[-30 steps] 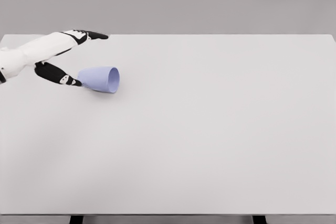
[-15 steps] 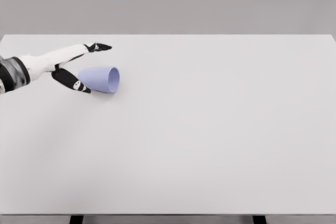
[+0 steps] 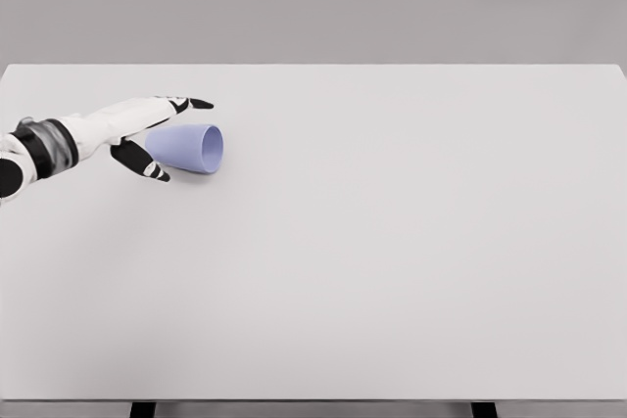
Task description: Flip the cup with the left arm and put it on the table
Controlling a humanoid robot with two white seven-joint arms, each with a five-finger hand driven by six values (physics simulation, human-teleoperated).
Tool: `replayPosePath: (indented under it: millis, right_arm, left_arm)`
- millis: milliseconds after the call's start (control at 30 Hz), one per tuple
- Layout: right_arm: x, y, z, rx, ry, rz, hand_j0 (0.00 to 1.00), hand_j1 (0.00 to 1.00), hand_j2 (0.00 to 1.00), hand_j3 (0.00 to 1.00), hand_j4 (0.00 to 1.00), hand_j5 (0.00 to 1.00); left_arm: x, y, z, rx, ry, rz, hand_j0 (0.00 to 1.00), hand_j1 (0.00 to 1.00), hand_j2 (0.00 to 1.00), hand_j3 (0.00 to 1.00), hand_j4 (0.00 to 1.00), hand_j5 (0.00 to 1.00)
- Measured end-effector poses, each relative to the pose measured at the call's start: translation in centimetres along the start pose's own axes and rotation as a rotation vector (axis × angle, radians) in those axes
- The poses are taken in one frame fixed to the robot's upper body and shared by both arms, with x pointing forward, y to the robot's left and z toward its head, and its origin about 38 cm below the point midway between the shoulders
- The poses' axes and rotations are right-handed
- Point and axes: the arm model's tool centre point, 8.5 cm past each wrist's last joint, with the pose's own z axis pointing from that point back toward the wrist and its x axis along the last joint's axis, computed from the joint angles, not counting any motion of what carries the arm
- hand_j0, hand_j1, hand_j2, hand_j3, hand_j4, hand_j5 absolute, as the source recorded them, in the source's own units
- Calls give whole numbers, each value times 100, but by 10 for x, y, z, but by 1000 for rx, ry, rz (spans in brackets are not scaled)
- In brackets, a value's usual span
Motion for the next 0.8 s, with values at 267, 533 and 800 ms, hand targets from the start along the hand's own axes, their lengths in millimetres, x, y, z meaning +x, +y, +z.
replayPosePath:
  millis: [267,533,800]
  right_arm:
    - [0,0,0,0,1,0,100,100,100,100,100,100]
    - [-1,0,0,0,1,0,100,100,100,100,100,100]
    - [0,0,0,0,0,0,100,100,100,100,100,100]
  left_arm:
    - [5,-9,-13,-12,-7,-5,100,100,100,100,100,100]
    - [7,-14,-25,-17,0,-17,100,100,100,100,100,100]
    - [6,-21,-33,-31,9,-11,99,99,99,99,99,99]
